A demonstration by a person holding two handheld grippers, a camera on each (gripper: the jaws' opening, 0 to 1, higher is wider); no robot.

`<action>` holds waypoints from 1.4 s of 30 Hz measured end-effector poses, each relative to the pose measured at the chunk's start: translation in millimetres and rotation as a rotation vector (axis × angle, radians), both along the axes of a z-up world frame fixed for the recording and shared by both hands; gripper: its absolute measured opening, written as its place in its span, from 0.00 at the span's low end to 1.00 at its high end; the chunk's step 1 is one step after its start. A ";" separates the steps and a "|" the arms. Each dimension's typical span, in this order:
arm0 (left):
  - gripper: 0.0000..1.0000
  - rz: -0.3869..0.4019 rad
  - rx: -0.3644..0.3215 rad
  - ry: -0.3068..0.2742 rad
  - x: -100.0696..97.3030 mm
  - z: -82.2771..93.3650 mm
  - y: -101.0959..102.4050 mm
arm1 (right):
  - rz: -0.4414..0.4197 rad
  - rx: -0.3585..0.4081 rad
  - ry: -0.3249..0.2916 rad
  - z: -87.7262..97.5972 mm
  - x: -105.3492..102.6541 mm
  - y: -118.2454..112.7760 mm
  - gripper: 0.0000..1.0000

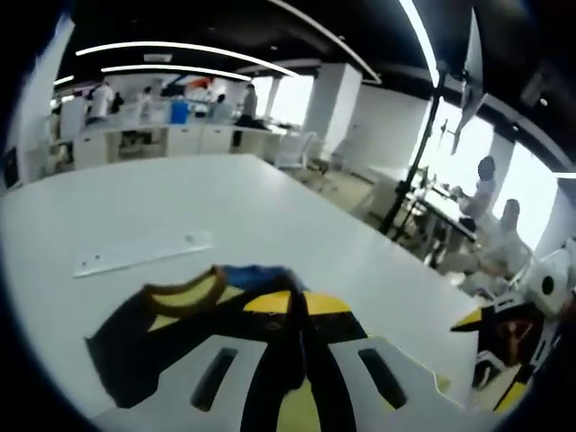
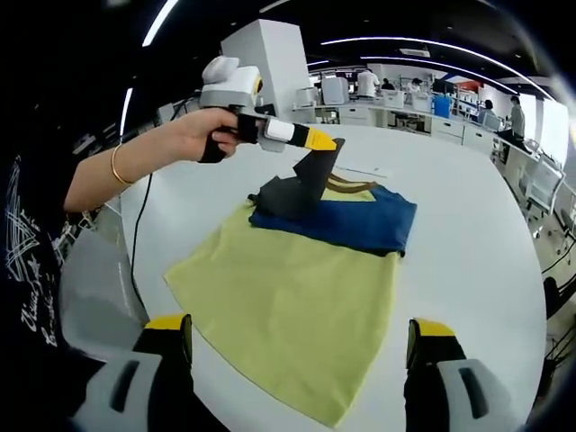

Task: Fold the garment on the visible template until the final outline fits inside the template.

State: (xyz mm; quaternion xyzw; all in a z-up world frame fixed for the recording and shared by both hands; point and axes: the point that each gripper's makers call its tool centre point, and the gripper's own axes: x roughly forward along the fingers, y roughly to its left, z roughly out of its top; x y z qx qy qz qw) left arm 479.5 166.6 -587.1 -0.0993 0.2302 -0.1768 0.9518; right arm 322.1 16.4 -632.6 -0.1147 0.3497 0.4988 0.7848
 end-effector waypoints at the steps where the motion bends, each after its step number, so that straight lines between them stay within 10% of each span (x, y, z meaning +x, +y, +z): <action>1: 0.00 -0.003 -0.011 0.000 0.1 -0.3 -2.5 | -0.001 0.001 0.001 0.0 0.2 0.2 1.00; 42: 0.00 -0.123 -0.010 0.114 2.0 -82.7 -77.4 | -0.028 -0.001 0.018 -9.7 2.4 -9.9 1.00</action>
